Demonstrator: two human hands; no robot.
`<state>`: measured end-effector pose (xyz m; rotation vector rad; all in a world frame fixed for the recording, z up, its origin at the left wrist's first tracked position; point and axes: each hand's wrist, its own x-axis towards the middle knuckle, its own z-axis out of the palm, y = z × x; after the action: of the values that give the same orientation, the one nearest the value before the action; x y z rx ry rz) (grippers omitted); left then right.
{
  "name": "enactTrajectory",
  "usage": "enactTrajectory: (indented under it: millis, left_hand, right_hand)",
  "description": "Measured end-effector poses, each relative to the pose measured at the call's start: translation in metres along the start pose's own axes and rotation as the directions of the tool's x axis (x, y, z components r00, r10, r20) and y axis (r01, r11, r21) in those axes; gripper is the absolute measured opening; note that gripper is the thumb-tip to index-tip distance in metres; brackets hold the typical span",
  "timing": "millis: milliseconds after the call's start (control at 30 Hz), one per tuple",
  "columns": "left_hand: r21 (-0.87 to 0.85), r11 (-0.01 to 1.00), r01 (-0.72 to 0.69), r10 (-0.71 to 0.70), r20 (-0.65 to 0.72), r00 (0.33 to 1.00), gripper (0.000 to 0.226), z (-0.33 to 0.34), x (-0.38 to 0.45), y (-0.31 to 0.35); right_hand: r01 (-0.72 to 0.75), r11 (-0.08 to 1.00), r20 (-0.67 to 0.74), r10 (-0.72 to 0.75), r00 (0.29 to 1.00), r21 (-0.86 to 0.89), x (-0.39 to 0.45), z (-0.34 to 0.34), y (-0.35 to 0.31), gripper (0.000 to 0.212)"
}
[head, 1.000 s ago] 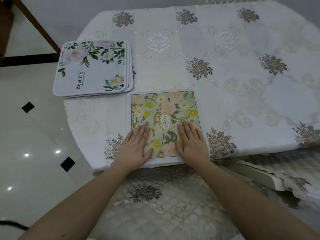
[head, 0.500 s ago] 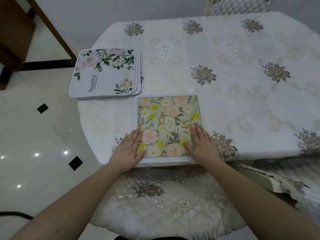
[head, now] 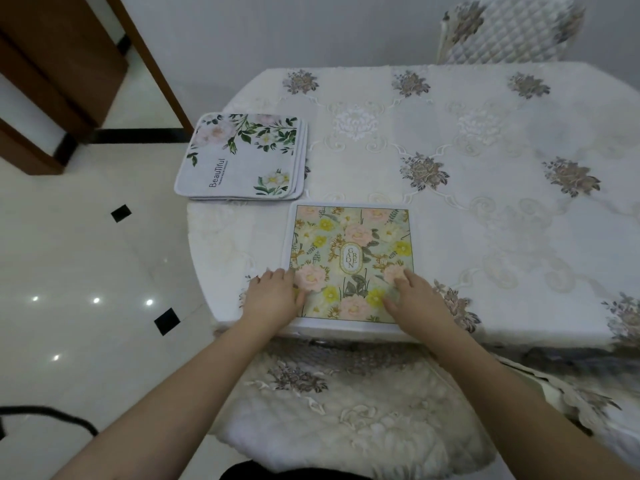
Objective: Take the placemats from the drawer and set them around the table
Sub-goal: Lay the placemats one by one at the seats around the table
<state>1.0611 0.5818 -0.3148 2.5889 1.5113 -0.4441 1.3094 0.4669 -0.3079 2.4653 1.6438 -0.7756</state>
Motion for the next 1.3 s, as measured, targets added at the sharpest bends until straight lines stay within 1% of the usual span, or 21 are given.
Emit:
enactTrajectory:
  millis: [67, 133, 167, 233, 300, 400, 433, 567, 667, 800, 900, 967, 1033, 1133, 1233, 1300]
  left_hand:
    - [-0.089, 0.996, -0.007, 0.006, -0.019, 1.0, 0.059, -0.003, -0.007, -0.003]
    - [-0.113, 0.994, -0.01, 0.005, -0.042, 0.999, 0.059, -0.005, -0.017, -0.01]
    - [-0.122, 0.993, 0.006, -0.012, -0.053, 0.998, 0.06, -0.006, -0.023, -0.014]
    - [-0.166, 0.983, 0.074, -0.089, -0.084, 0.993, 0.071, -0.012, -0.037, -0.022]
    - [-0.216, 0.969, 0.122, -0.148, -0.108, 0.983, 0.076, -0.018, -0.052, -0.032]
    - [-0.201, 0.972, 0.124, -0.145, -0.091, 0.985, 0.067, -0.026, -0.071, -0.05]
    - [-0.202, 0.971, 0.125, -0.146, -0.09, 0.985, 0.068, -0.028, -0.078, -0.058]
    - [-0.243, 0.954, 0.175, -0.216, -0.151, 0.965, 0.089, -0.035, -0.112, -0.086]
    - [-0.286, 0.932, 0.223, -0.282, -0.183, 0.942, 0.09, -0.04, -0.146, -0.117]
    - [-0.277, 0.931, 0.236, -0.295, -0.195, 0.935, 0.088, -0.036, -0.207, -0.169]
    - [-0.294, 0.922, 0.251, -0.325, -0.241, 0.914, 0.084, -0.03, -0.255, -0.21]
    - [-0.288, 0.917, 0.277, -0.356, -0.271, 0.894, 0.08, -0.024, -0.286, -0.237]
    - [-0.273, 0.911, 0.308, -0.383, -0.288, 0.878, 0.079, -0.018, -0.317, -0.262]
    - [-0.258, 0.899, 0.353, -0.414, -0.244, 0.877, 0.083, -0.012, -0.355, -0.294]
    - [-0.271, 0.886, 0.376, -0.432, -0.187, 0.882, 0.088, -0.008, -0.38, -0.32]
    - [-0.285, 0.874, 0.394, -0.452, -0.181, 0.873, 0.091, -0.006, -0.394, -0.333]
  right_hand:
    - [0.041, 0.999, -0.053, -0.04, 0.998, 0.016, -0.008, -0.004, -0.005, 0.063]
    - [0.058, 0.997, -0.068, -0.055, 0.996, 0.042, -0.015, -0.007, -0.01, 0.061]
    - [0.065, 0.997, -0.071, -0.061, 0.996, 0.052, -0.018, -0.007, -0.014, 0.06]
    - [0.085, 0.995, -0.069, -0.082, 0.994, 0.046, -0.023, -0.006, -0.025, 0.061]
    - [0.12, 0.992, -0.061, -0.118, 0.991, 0.03, -0.027, -0.005, -0.044, 0.062]
    - [0.171, 0.984, -0.069, -0.168, 0.983, 0.046, -0.036, -0.005, -0.079, 0.065]
    - [0.186, 0.981, -0.083, -0.181, 0.98, 0.055, -0.039, -0.005, -0.091, 0.066]
    - [0.238, 0.965, -0.146, -0.221, 0.964, 0.112, -0.055, -0.006, -0.135, 0.068]
    - [0.278, 0.949, -0.183, -0.25, 0.951, 0.149, -0.074, -0.006, -0.173, 0.068]
    - [0.34, 0.935, -0.209, -0.315, 0.926, 0.099, -0.105, 0.009, -0.237, 0.066]
    - [0.385, 0.922, -0.208, -0.369, 0.906, 0.037, -0.127, 0.032, -0.293, 0.065]
    - [0.436, 0.9, -0.203, -0.431, 0.879, -0.023, -0.143, 0.047, -0.331, 0.065]
    - [0.489, 0.869, -0.227, -0.491, 0.841, -0.071, -0.16, 0.059, -0.367, 0.068]
    - [0.546, 0.827, -0.257, -0.561, 0.787, -0.131, -0.183, 0.075, -0.413, 0.079]
    - [0.598, 0.776, -0.242, -0.63, 0.738, -0.199, -0.201, 0.085, -0.446, 0.075]
    - [0.622, 0.741, -0.226, -0.67, 0.707, -0.253, -0.212, 0.088, -0.464, 0.073]
